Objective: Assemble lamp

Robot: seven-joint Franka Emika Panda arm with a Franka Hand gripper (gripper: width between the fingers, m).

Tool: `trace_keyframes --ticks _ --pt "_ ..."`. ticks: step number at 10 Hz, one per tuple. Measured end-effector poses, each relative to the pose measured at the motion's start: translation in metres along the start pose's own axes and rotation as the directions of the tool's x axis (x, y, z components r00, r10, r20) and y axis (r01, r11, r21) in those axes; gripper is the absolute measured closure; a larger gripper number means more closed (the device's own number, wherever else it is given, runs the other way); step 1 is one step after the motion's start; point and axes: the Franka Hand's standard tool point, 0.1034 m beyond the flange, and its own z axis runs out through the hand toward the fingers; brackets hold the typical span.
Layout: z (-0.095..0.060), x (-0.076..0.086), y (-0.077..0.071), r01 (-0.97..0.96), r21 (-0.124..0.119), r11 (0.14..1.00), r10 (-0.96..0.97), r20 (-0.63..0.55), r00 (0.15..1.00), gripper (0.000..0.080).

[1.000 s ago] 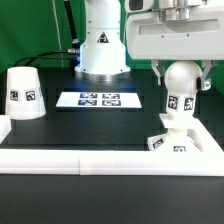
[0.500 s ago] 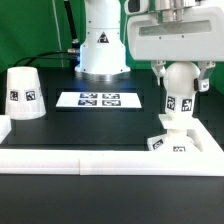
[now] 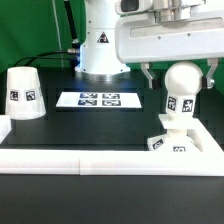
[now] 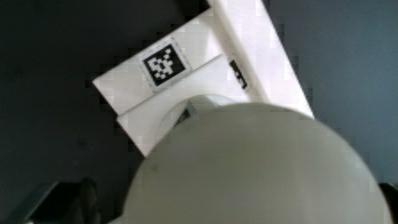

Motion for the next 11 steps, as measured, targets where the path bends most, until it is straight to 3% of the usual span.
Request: trace_keyframes --ticks 3,4,6,11 --pt "0.0004 -0.0001 0.0002 0.226 -0.003 0.974 -0.226 0.0 0.974 0.0101" --pt "0.0007 -0.0008 -0.0004 0.329 -0.019 0.944 -0.329 -0.001 0.944 0.0101" --pt "0.0008 -0.0011 -0.0003 0.571 -0.052 0.819 -0.571 0.007 0.821 0.0101" --pt "0.0 -0.0017 -0.0053 0.862 -0.084 0.5 -0.862 0.043 0.505 0.0101"
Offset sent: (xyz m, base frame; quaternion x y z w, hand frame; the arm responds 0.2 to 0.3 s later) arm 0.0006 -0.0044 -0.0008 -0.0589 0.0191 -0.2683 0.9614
